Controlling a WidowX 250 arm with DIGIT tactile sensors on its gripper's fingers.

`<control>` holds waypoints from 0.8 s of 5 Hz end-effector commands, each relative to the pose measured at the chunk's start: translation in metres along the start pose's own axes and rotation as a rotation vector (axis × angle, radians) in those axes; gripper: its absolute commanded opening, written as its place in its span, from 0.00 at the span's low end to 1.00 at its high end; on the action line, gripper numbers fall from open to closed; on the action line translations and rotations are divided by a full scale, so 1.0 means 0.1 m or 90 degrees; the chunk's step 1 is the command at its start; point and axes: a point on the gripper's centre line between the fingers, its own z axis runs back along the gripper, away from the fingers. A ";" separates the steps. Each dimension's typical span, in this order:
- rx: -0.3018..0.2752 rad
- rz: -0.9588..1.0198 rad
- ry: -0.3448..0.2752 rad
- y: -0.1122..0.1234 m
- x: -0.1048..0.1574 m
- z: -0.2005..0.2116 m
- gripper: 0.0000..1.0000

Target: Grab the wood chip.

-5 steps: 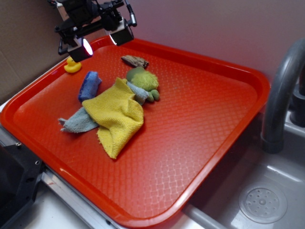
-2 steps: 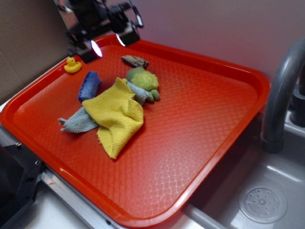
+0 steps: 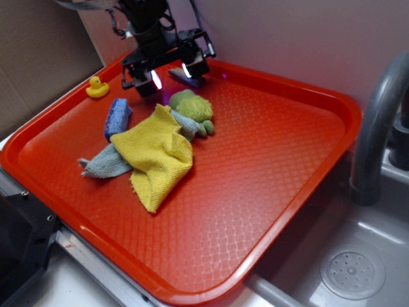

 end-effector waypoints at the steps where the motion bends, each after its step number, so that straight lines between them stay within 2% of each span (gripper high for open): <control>1: 0.016 0.017 -0.022 0.15 0.16 -0.05 1.00; 3: 0.045 -0.012 -0.001 0.14 0.06 -0.18 1.00; 4: 0.025 -0.033 -0.007 0.18 -0.01 -0.05 1.00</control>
